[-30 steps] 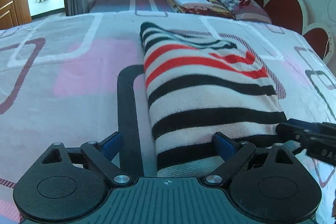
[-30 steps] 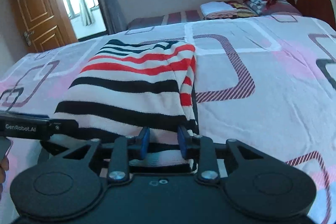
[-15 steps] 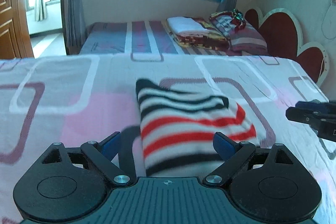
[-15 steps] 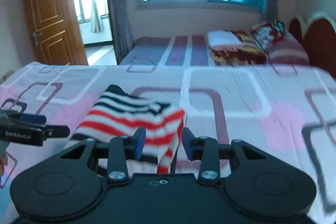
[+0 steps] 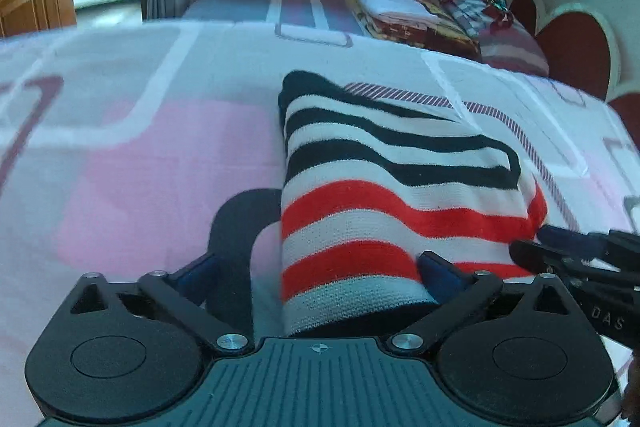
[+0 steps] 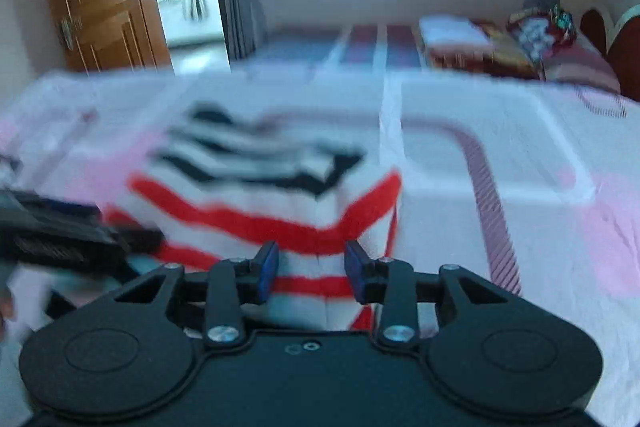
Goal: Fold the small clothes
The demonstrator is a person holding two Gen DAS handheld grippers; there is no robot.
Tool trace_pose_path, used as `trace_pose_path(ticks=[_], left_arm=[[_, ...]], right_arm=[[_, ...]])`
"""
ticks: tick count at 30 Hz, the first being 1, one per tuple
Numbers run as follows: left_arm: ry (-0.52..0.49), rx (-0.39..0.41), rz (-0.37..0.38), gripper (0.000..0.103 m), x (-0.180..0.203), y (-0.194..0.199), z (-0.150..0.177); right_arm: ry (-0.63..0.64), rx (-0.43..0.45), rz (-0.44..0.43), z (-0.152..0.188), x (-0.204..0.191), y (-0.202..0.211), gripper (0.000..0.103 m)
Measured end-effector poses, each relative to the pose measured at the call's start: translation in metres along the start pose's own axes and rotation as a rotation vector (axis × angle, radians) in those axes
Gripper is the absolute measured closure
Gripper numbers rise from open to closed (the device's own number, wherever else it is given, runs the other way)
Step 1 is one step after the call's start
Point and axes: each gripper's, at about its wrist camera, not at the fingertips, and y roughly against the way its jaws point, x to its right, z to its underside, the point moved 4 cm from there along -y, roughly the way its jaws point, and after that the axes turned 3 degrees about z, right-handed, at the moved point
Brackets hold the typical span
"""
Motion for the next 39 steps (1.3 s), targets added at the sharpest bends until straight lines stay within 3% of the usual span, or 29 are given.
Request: trace_pose_path(ticks=[6, 14, 18, 21, 30, 39], left_arm=[[-0.022, 0.073, -0.023, 0.000, 0.009, 0.001, -0.030], [0.029, -0.002, -0.083, 0.000, 0.002, -0.057, -0.054], [0.087, -0.029, -0.081, 0.000, -0.010, -0.070, -0.054], [0.045, -0.012, -0.098, 0.000, -0.004, -0.066, -0.052], [-0.017, 0.048, -0.079, 0.000, 0.010, -0.013, -0.024], [-0.008, 0.035, -0.040, 0.000, 0.013, 0.007, 0.008]], right_arm=[[-0.020, 0.060, -0.046, -0.019, 0.007, 0.010, 0.068], [-0.081, 0.099, -0.032, -0.055, 0.019, -0.025, 0.066], [0.003, 0.034, 0.010, -0.044, 0.016, -0.060, 0.064], [-0.043, 0.041, -0.003, -0.043, 0.020, -0.062, 0.063], [-0.043, 0.096, -0.040, -0.040, 0.009, -0.011, 0.061], [-0.001, 0.104, -0.053, 0.000, -0.016, 0.032, 0.061]])
